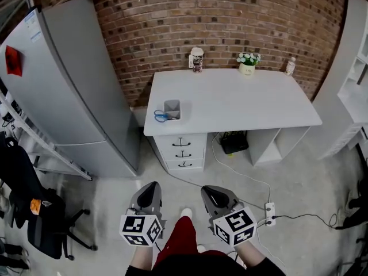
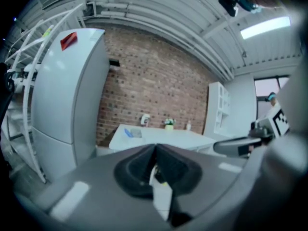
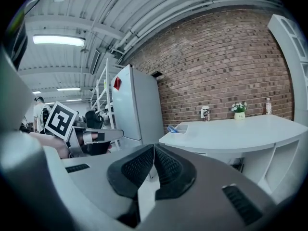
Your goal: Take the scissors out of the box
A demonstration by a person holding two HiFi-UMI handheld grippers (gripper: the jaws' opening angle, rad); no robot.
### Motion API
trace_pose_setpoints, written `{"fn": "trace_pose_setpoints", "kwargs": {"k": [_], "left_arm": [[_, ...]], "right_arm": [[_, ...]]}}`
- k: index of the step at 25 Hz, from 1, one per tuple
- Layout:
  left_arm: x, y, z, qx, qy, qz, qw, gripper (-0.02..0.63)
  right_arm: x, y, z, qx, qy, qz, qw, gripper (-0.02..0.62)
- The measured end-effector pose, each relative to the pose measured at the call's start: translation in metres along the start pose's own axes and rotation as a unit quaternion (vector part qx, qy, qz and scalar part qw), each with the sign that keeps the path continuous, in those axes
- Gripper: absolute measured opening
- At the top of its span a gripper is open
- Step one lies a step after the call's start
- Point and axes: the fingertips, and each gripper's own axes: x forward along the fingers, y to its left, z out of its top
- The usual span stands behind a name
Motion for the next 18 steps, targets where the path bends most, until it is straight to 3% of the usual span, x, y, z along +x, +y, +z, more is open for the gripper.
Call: {"fn": "trace_pose_setpoints", "kwargs": {"k": [18], "left_arm": [[0.122, 0.069, 0.022, -0.002, 0.025, -0.017, 0.9995, 0.037]], "right_arm": [[0.114, -0.052, 0.024, 0.014, 0.028, -0.005, 0.999, 0.009]]}}
